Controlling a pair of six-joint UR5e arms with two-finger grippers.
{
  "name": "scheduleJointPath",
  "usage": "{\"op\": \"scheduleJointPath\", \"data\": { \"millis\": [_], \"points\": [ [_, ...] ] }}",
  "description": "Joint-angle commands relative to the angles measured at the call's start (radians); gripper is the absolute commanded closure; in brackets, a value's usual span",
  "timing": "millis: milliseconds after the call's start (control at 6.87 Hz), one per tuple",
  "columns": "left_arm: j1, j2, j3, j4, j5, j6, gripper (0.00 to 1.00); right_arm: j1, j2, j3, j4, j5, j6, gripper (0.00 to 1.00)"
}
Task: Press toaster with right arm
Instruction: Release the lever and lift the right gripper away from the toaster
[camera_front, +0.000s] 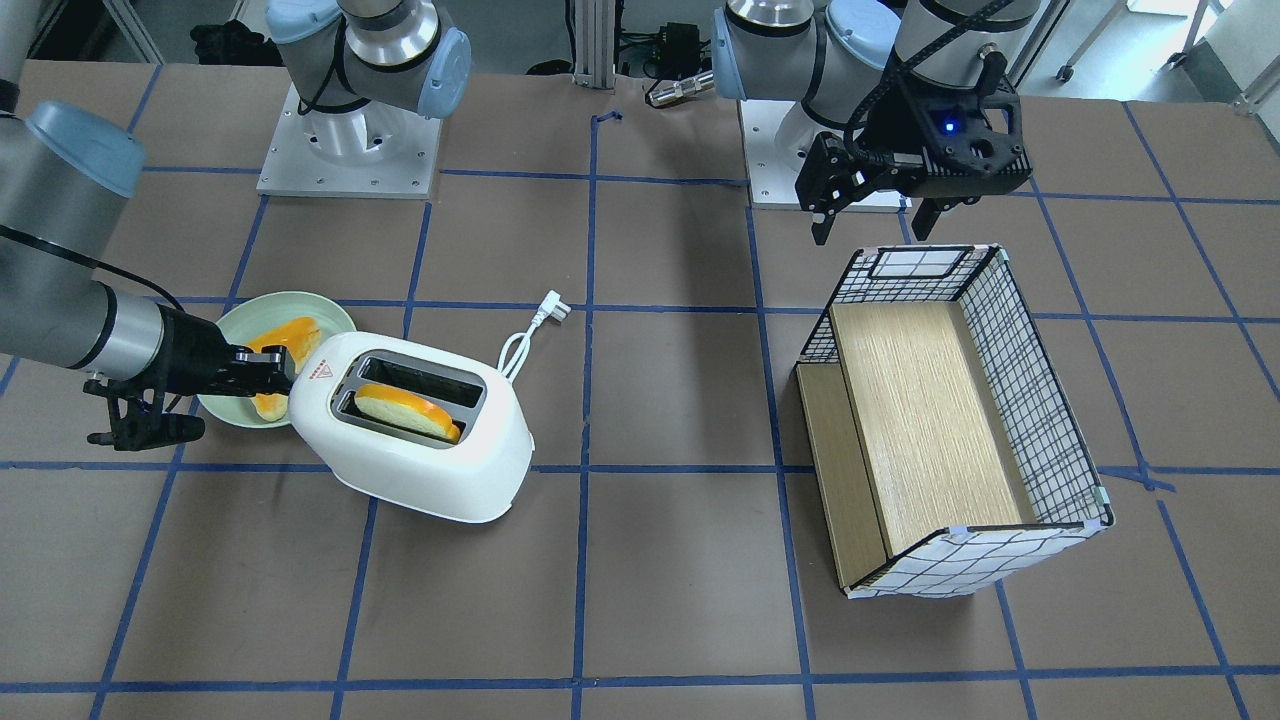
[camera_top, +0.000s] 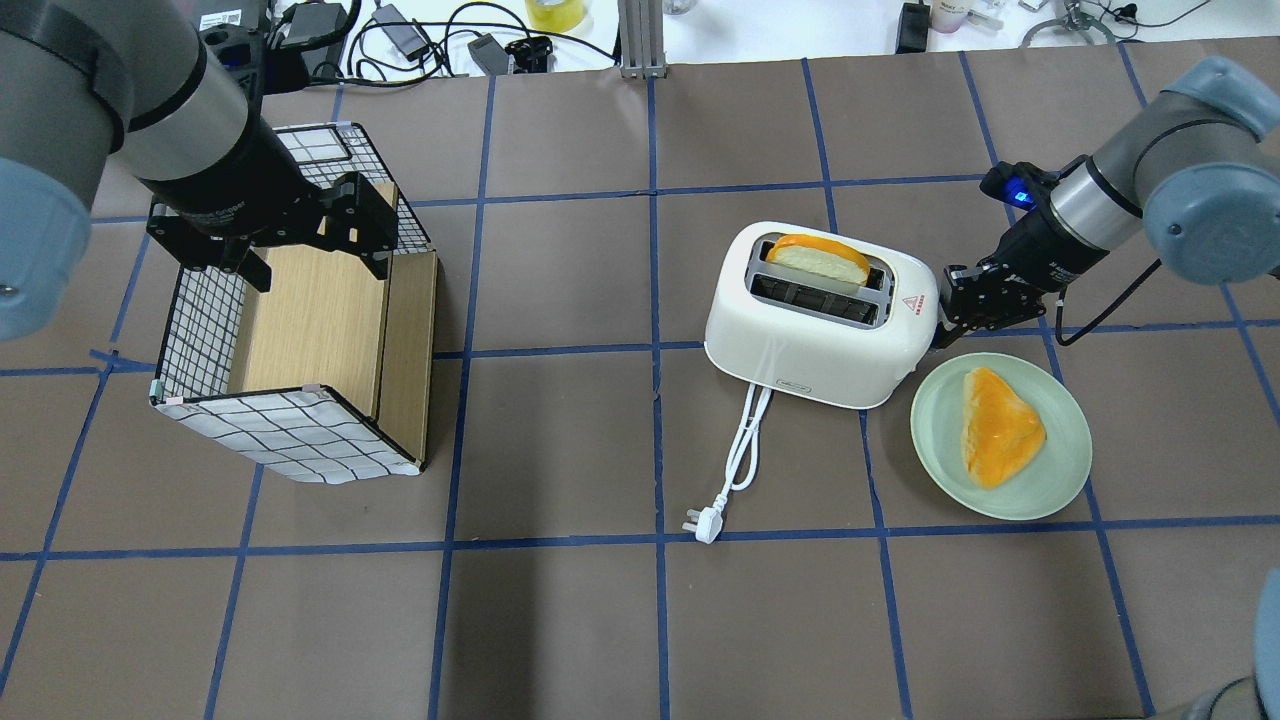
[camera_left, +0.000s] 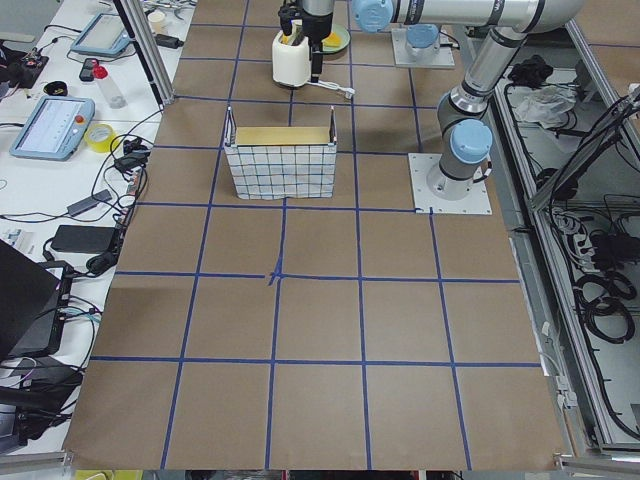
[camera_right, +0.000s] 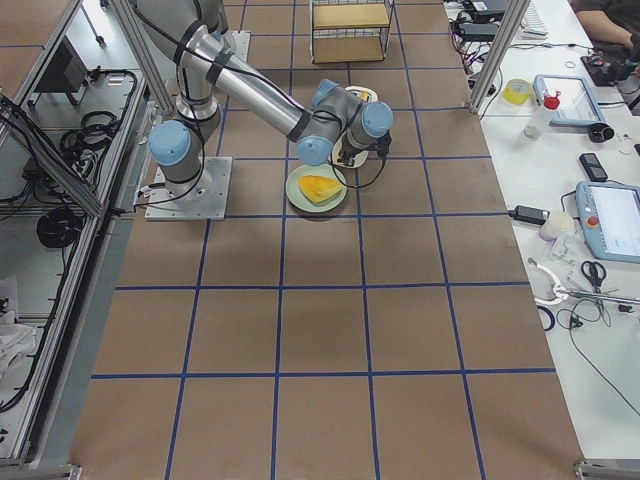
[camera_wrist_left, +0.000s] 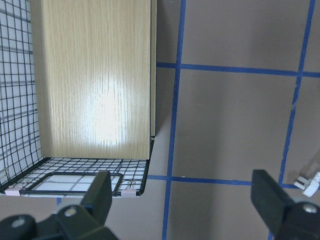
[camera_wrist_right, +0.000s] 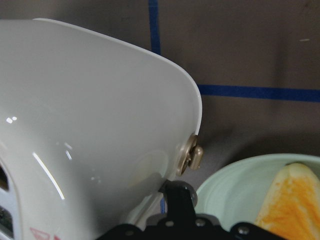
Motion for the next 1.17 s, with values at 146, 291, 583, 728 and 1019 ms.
{"op": "scheduleJointPath", "data": {
  "millis": [146, 291, 583, 728, 1019],
  "points": [
    [0.000, 0.000, 0.000, 0.000, 0.000, 0.000, 0.00, 0.001, -0.024, -0.020, 0.000, -0.035, 0.050, 1.00],
    [0.000, 0.000, 0.000, 0.000, 0.000, 0.000, 0.00, 0.005, -0.065, -0.056, 0.013, -0.088, 0.138, 1.00],
    [0.000, 0.000, 0.000, 0.000, 0.000, 0.000, 0.00, 0.006, -0.131, -0.081, 0.032, -0.094, 0.164, 1.00],
    [0.000, 0.000, 0.000, 0.000, 0.000, 0.000, 0.00, 0.009, -0.163, -0.081, 0.033, -0.094, 0.190, 1.00],
    [0.000, 0.000, 0.000, 0.000, 0.000, 0.000, 0.00, 0.029, -0.231, -0.119, 0.033, -0.142, 0.250, 0.98]
  ]
}}
